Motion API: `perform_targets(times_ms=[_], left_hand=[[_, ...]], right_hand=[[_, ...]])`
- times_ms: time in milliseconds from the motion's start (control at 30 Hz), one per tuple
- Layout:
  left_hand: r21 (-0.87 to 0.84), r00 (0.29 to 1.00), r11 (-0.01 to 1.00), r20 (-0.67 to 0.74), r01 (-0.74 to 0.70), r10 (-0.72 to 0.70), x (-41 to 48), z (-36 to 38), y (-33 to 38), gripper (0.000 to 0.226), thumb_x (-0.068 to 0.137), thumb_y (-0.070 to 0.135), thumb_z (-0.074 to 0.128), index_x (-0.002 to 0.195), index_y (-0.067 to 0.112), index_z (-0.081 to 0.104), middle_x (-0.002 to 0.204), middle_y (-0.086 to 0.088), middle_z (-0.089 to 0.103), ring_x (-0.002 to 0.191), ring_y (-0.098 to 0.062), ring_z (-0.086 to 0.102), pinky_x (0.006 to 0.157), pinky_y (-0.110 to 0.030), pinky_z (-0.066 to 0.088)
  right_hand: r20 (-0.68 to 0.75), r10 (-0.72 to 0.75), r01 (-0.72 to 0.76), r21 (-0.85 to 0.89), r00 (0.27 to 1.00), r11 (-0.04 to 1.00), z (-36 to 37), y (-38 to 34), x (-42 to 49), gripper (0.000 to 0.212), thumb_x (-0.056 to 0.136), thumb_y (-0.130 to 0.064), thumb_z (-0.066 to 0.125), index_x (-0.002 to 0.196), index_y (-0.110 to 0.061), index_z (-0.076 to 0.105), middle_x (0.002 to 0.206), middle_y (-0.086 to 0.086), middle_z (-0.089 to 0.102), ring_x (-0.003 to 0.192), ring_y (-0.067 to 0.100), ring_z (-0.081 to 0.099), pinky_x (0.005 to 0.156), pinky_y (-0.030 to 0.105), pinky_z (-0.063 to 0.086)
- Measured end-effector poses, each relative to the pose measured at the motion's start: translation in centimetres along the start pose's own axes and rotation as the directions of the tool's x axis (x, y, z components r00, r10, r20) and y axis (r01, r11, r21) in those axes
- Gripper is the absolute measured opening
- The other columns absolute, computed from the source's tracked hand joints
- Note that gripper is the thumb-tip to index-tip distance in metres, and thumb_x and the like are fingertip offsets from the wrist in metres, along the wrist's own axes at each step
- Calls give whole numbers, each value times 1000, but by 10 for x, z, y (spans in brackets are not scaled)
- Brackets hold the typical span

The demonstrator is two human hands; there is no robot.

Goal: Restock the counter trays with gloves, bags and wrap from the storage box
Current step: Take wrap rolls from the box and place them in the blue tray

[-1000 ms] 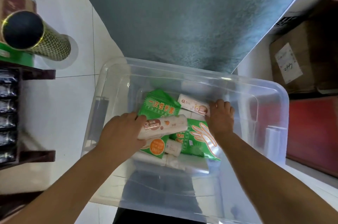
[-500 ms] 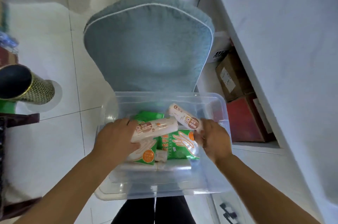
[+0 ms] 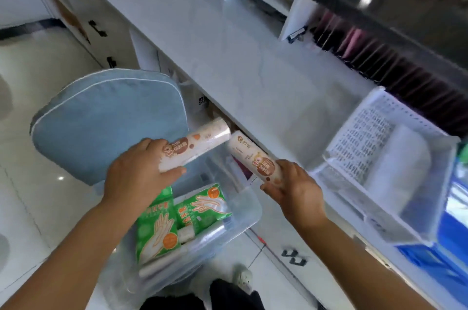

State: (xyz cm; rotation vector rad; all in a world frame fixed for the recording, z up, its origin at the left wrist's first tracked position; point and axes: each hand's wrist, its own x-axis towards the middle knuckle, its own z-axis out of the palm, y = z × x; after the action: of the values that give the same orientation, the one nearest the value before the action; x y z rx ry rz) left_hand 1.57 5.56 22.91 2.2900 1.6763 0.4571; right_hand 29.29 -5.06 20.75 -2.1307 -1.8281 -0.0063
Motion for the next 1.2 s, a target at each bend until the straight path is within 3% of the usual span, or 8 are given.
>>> perform_targets(times_ms=[300, 567, 700, 800, 1033, 1200], left_hand=[[-93, 964, 960, -67, -264, 259, -5, 14, 167, 48, 61, 49, 75, 100, 25, 59, 93, -3, 63, 82, -34, 62, 62, -39, 49], [-129, 904, 895, -49, -426, 424, -40, 56, 311, 51, 61, 48, 77, 103, 24, 60, 92, -2, 63, 80, -31, 62, 58, -33, 45], [-84, 905, 901, -44, -426, 423, -54, 79, 353, 52, 63, 48, 75, 105, 23, 59, 97, -2, 64, 82, -31, 62, 60, -34, 48], [-73, 914, 912, -22, -405, 404, -66, 94, 376, 52, 64, 49, 73, 105, 21, 58, 97, -2, 64, 81, -30, 61, 60, -34, 49], [-3, 917, 918, 34, -397, 397, -80, 110, 402, 54, 62, 52, 75, 103, 21, 58, 93, 0, 64, 75, -25, 61, 55, -29, 43], [-13, 920, 922, 60, -387, 387, -70, 112, 405, 53, 64, 55, 70, 103, 23, 56, 91, 3, 61, 72, -20, 57, 54, -32, 50]], right_hand=[[-180, 130, -149, -102, 975, 984, -115, 91, -81, 52, 63, -39, 82, 103, -11, 61, 82, 7, 67, 66, 26, 62, 53, 31, 46], [-217, 329, -367, -165, 919, 915, -193, 243, -183, 52, 63, -37, 83, 106, -15, 62, 85, 6, 68, 74, 31, 63, 54, 33, 46], [-151, 359, -385, -213, 921, 898, -210, 314, -219, 53, 57, -34, 87, 100, -14, 65, 81, 7, 69, 70, 33, 64, 52, 37, 50], [-43, 279, -280, -263, 959, 923, -207, 348, -231, 54, 55, -37, 88, 98, -11, 67, 81, 6, 69, 71, 33, 64, 60, 38, 52], [166, 230, -174, -295, 959, 940, -194, 377, -225, 49, 76, -52, 66, 110, -18, 62, 103, 3, 60, 93, 25, 53, 84, 37, 43], [214, 208, -132, -323, 954, 937, -193, 381, -225, 44, 79, -47, 65, 109, -14, 62, 99, 6, 61, 90, 28, 54, 81, 40, 45]])
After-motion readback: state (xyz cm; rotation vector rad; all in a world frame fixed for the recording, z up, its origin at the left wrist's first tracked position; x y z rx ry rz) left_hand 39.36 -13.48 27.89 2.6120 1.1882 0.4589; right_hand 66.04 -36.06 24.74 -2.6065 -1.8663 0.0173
